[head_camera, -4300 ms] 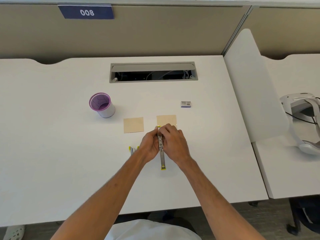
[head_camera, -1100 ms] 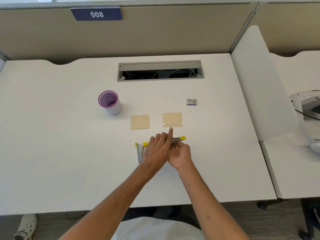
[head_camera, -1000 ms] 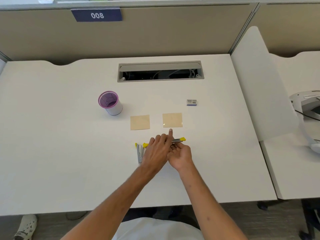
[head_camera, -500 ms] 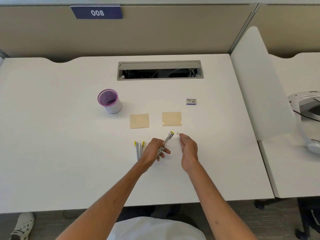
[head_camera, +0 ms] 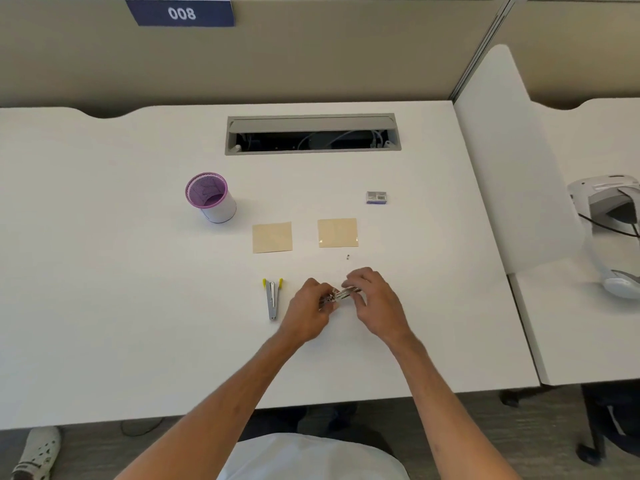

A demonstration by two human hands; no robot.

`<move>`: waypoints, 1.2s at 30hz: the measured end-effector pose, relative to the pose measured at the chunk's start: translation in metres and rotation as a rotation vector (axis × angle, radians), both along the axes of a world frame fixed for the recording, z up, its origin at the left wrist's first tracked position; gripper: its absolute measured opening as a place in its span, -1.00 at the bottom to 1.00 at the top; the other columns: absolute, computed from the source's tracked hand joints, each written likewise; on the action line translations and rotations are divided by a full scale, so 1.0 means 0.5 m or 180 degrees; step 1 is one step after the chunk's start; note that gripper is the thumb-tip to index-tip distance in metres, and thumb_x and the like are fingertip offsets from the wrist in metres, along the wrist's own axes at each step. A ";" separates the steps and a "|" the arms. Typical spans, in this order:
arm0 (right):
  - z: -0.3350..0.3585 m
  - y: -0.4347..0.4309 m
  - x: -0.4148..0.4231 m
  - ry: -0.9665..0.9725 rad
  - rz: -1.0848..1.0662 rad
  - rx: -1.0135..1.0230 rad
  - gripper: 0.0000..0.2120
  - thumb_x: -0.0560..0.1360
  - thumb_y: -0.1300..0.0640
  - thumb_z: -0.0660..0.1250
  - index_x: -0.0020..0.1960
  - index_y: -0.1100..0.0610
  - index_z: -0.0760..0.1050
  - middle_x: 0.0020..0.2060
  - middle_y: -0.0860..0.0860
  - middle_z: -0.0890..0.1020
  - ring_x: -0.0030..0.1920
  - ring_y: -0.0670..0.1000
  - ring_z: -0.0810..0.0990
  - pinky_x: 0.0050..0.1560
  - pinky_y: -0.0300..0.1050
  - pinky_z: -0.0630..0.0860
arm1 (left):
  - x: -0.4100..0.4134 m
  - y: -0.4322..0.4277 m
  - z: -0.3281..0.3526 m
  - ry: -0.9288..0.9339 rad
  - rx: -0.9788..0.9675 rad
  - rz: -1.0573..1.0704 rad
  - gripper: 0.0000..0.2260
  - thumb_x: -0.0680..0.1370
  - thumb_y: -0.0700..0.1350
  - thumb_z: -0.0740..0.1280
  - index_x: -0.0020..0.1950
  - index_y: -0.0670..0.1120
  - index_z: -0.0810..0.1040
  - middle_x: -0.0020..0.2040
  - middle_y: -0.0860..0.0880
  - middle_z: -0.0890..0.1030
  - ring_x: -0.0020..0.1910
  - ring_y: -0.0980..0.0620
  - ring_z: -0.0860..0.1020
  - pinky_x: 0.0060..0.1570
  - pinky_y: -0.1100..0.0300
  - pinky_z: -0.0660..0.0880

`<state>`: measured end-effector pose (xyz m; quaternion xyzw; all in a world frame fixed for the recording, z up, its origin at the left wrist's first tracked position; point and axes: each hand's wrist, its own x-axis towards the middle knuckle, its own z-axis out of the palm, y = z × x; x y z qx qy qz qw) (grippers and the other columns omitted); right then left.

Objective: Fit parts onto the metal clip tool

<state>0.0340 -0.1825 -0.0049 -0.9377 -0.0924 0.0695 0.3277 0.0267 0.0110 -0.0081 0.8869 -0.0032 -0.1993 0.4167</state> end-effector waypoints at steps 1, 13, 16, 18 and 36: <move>-0.001 -0.005 0.000 0.0006 0.0048 -0.0106 -0.75 0.62 0.32 0.40 0.20 0.07 0.70 0.16 -0.13 0.63 0.20 0.00 0.63 0.09 0.00 0.64 | -0.001 -0.002 -0.003 -0.0098 0.0046 -0.0049 -0.83 0.67 -0.18 0.45 0.25 -0.13 0.70 0.08 -0.07 0.57 0.03 -0.14 0.61 0.04 0.06 0.48; -0.015 -0.035 0.006 -0.0315 0.0159 -0.0707 -0.85 0.68 0.24 0.37 0.18 0.08 0.67 0.10 -0.07 0.67 0.14 0.08 0.62 0.17 0.00 0.47 | 0.015 -0.025 -0.031 -0.0777 0.0574 -0.0227 -0.86 0.66 -0.12 0.47 0.22 -0.03 0.65 0.11 0.04 0.64 0.18 -0.10 0.52 0.21 -0.02 0.42; -0.021 -0.032 0.002 -0.0281 0.0100 -0.0721 -0.85 0.68 0.24 0.37 0.18 0.10 0.66 0.11 -0.06 0.66 0.15 0.09 0.61 0.17 0.01 0.47 | 0.018 -0.025 -0.036 -0.0733 0.0479 -0.0201 -0.86 0.66 -0.11 0.48 0.21 -0.02 0.64 0.10 0.06 0.63 0.17 -0.09 0.51 0.21 -0.01 0.42; -0.023 -0.029 0.002 -0.0261 0.0069 -0.0734 -0.85 0.66 0.25 0.38 0.18 0.09 0.66 0.12 -0.06 0.65 0.16 0.08 0.61 0.16 0.01 0.47 | 0.018 -0.022 -0.040 -0.0738 0.0451 -0.0205 -0.85 0.66 -0.11 0.48 0.22 -0.02 0.64 0.11 0.07 0.63 0.18 -0.09 0.50 0.21 0.01 0.41; 0.010 0.057 0.124 -0.0040 -0.0652 -0.0881 -0.78 0.62 0.12 0.44 0.27 0.02 0.61 0.11 -0.03 0.65 0.15 0.09 0.65 0.13 0.06 0.47 | 0.029 0.064 -0.027 -0.1334 0.0907 -0.0768 -0.54 0.81 0.08 0.18 0.65 -0.11 0.42 0.74 -0.07 0.30 0.78 -0.08 0.12 0.74 -0.10 0.10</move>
